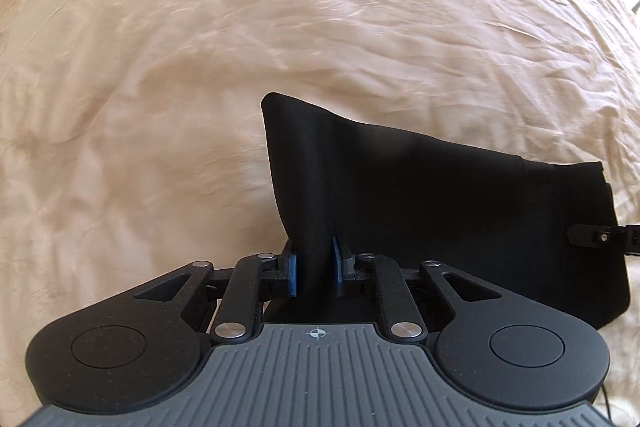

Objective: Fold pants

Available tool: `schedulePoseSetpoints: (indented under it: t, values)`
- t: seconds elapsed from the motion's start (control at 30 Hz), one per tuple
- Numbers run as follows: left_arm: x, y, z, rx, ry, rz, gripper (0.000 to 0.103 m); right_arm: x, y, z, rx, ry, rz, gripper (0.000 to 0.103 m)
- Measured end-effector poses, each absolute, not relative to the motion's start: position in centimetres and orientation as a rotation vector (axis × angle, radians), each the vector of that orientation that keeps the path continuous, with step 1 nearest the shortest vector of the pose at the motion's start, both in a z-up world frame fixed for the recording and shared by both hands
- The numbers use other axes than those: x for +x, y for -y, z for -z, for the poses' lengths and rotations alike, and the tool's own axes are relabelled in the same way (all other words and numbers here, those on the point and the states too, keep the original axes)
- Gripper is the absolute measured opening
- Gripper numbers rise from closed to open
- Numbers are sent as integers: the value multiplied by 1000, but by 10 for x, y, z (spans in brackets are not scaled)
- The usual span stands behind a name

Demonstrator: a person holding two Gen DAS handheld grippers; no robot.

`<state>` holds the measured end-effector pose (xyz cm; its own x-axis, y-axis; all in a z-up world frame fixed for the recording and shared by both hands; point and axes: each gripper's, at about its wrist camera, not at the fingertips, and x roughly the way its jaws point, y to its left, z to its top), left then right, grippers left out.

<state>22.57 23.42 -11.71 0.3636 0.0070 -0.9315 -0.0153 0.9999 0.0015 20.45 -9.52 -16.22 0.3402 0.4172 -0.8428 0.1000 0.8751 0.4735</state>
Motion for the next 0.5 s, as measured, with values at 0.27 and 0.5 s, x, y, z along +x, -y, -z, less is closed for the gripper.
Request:
schedulePoseSetpoints:
  t: [0.27,0.5]
  values:
    - [217,-378,117,-76,-1206,-128,16,249,-69,166,387,-1257,-367,23]
    - [226,-459,129,-190,-1211,-191,17,282,-181,164,263,-1246,-465,24]
